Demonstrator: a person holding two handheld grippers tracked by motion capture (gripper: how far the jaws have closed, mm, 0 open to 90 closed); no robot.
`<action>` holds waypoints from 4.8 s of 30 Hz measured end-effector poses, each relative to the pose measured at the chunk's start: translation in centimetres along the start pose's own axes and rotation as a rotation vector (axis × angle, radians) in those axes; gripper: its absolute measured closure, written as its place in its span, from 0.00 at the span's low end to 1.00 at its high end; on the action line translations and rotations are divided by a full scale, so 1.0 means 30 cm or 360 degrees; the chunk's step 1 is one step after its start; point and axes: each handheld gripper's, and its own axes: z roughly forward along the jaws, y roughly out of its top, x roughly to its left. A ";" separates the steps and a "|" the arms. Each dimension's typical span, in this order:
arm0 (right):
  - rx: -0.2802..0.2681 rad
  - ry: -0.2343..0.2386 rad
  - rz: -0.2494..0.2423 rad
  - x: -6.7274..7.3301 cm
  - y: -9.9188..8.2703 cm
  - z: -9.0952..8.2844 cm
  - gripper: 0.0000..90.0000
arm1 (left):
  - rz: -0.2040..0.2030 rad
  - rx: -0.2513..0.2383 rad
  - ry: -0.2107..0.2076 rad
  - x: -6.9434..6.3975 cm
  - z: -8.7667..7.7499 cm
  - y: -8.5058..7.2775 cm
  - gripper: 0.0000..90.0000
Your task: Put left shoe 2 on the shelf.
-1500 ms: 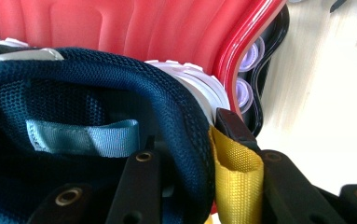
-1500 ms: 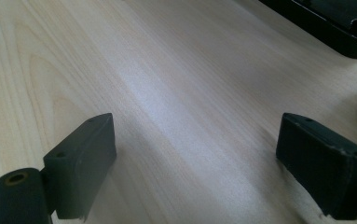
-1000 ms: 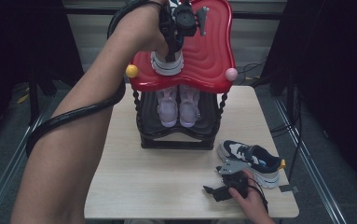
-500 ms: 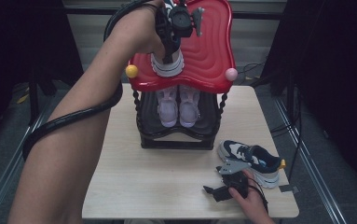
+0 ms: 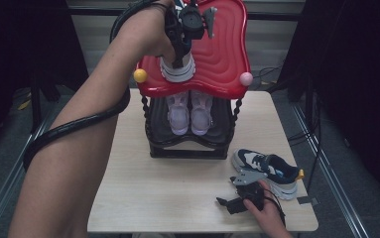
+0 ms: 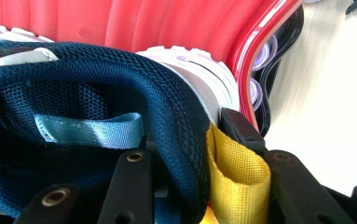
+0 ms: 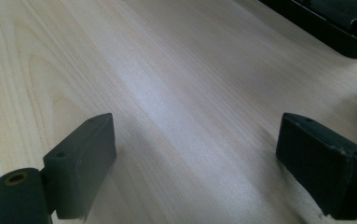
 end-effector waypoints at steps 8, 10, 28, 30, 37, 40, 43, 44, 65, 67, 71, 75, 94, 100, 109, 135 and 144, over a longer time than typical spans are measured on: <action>0.0000 0.0000 0.0000 0.000 0.000 0.000 0.12 | -0.0002 0.0008 0.0016 0.000 -0.001 -0.001 0.69; 0.0000 0.0000 0.0000 0.000 0.000 0.000 0.12 | 0.0006 0.0012 0.0021 0.000 -0.002 -0.001 0.68; 0.0000 0.0001 0.0000 0.000 0.000 0.000 0.12 | -0.0196 -0.0012 0.0015 0.027 -0.020 -0.016 0.46; 0.0000 0.0000 0.0000 0.000 0.000 0.000 0.12 | -0.0244 -0.0023 0.0024 0.029 -0.021 -0.020 0.44; 0.0000 0.0001 0.0000 0.000 0.000 0.000 0.12 | -0.0381 -0.0076 -0.0028 0.028 -0.032 -0.024 0.35; 0.0000 0.0000 0.0001 0.000 0.000 0.000 0.12 | -0.0427 -0.0078 -0.0048 0.031 -0.042 -0.025 0.32; 0.0000 0.0000 0.0001 0.000 0.000 0.000 0.12 | -0.0455 -0.0079 -0.0069 0.032 -0.049 -0.028 0.29; 0.0000 0.0000 0.0001 0.000 0.000 0.000 0.12 | -0.0463 -0.0081 -0.0084 0.033 -0.052 -0.030 0.29; 0.0000 0.0000 0.0000 0.000 0.000 0.000 0.12 | -0.0540 -0.0077 -0.0118 0.030 -0.112 -0.098 0.26; 0.0000 0.0000 0.0001 0.000 0.000 0.000 0.13 | -0.0548 -0.0084 -0.0122 0.031 -0.122 -0.109 0.26; 0.0000 0.0000 0.0000 0.000 0.000 0.000 0.12 | -0.0568 -0.0084 -0.0126 0.028 -0.136 -0.128 0.25; 0.0000 0.0000 0.0000 0.000 0.000 0.000 0.12 | -0.0573 -0.0080 -0.0132 0.024 -0.140 -0.147 0.25; 0.0000 0.0000 0.0000 0.000 0.000 0.000 0.12 | -0.0644 -0.0063 -0.0170 -0.011 -0.133 -0.224 0.25; 0.0001 -0.0001 0.0000 0.000 0.000 0.000 0.12 | -0.0651 -0.0049 -0.0174 -0.020 -0.129 -0.249 0.25; 0.0001 -0.0001 0.0001 0.001 0.000 0.000 0.12 | -0.0669 -0.0019 -0.0203 -0.038 -0.107 -0.287 0.25; 0.0001 -0.0002 0.0001 0.001 0.000 0.000 0.12 | -0.0728 0.0046 -0.0301 -0.082 -0.068 -0.383 0.25; 0.0001 -0.0004 0.0001 0.001 0.000 0.000 0.12 | -0.0752 0.0058 -0.0321 -0.104 -0.049 -0.418 0.25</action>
